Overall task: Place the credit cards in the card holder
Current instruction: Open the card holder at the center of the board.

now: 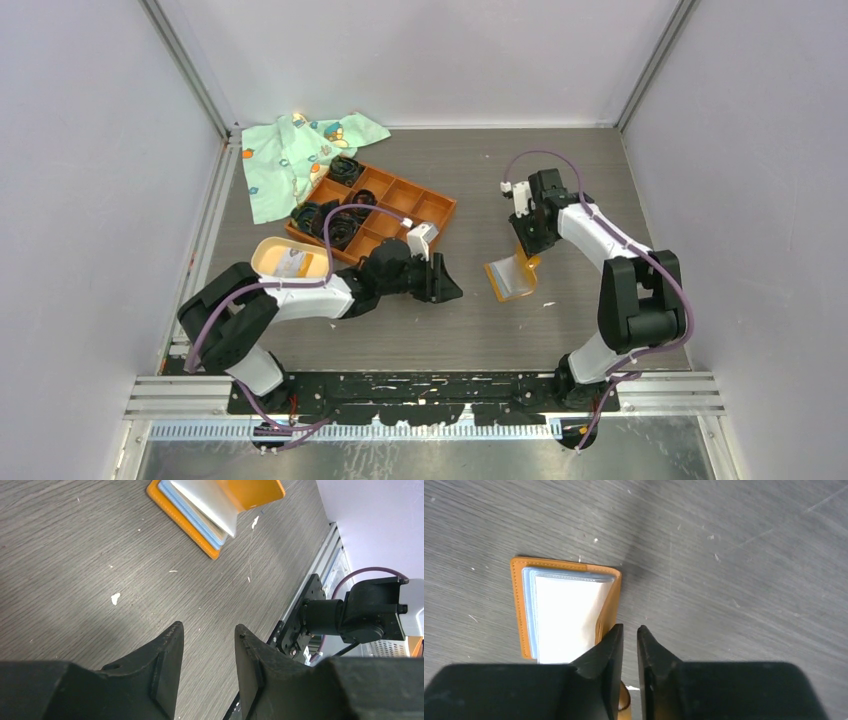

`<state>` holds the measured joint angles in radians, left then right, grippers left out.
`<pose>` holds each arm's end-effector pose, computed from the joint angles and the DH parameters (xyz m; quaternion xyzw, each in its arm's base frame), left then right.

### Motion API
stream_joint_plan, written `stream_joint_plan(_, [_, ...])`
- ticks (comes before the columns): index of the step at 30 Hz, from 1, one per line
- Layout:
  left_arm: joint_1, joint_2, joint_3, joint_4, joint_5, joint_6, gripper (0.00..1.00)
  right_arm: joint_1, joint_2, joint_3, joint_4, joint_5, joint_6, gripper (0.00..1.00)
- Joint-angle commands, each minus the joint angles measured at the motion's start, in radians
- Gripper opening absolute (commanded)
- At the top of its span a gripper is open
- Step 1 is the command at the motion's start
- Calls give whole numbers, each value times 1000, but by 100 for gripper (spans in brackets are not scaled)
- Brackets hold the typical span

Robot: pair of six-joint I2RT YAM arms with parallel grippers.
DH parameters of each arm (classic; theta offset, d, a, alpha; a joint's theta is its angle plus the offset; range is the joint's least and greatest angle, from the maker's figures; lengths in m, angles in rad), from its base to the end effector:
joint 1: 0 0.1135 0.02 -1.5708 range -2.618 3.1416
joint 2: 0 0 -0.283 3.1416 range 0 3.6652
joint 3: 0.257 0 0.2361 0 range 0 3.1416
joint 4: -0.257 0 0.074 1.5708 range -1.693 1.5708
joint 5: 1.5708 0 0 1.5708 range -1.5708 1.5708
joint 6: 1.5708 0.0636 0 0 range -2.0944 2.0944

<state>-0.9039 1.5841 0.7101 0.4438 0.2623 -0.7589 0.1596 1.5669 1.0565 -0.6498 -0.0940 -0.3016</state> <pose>0.1970 -0.2769 0.2034 0.1309 0.8272 -0.4697 0.2793 0.2975 0.0539 0.2114 -0.2328 0.9498 0.0314 0.2064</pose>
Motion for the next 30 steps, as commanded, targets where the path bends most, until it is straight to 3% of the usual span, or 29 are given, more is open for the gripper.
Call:
stream_joint_plan(1, [-4,-46,-12,51,16,65,43,-7,-14,41,-45,4,13,13])
stream_joint_plan(4, [-8,-50,-34,134,47,161,43,-23,-33,68,-121,-230,-15,2])
stream_joint_plan(7, [-24,-71,-85,269,66,308,45,-25,-67,81,-199,-495,-84,1])
stream_joint_plan(10, [-33,-80,-161,451,116,479,50,-21,-114,80,-258,-632,-184,1])
stream_joint_plan(14, [-34,-68,-250,633,171,641,55,-7,-158,64,-269,-684,-231,1])
stream_joint_plan(17, [-51,-48,-261,639,196,725,57,6,-167,53,-176,-549,-142,1])
stream_joint_plan(18, [-56,-43,-259,639,196,733,57,4,-169,58,-171,-503,-134,5])
stream_joint_plan(19, [-60,-38,-257,639,196,734,56,5,-176,57,-177,-482,-149,15])
stream_joint_plan(22, [-67,-35,-257,643,180,732,56,20,-235,-2,-143,-457,-192,62])
stream_joint_plan(24, [-67,-40,-266,650,160,723,56,72,-262,-58,-106,-356,-240,79])
stream_joint_plan(28, [-67,-71,-290,652,133,714,55,187,-258,-128,-69,-172,-314,98])
stream_joint_plan(30, [-68,-91,-306,651,120,708,55,232,-261,-166,-23,-80,-325,99])
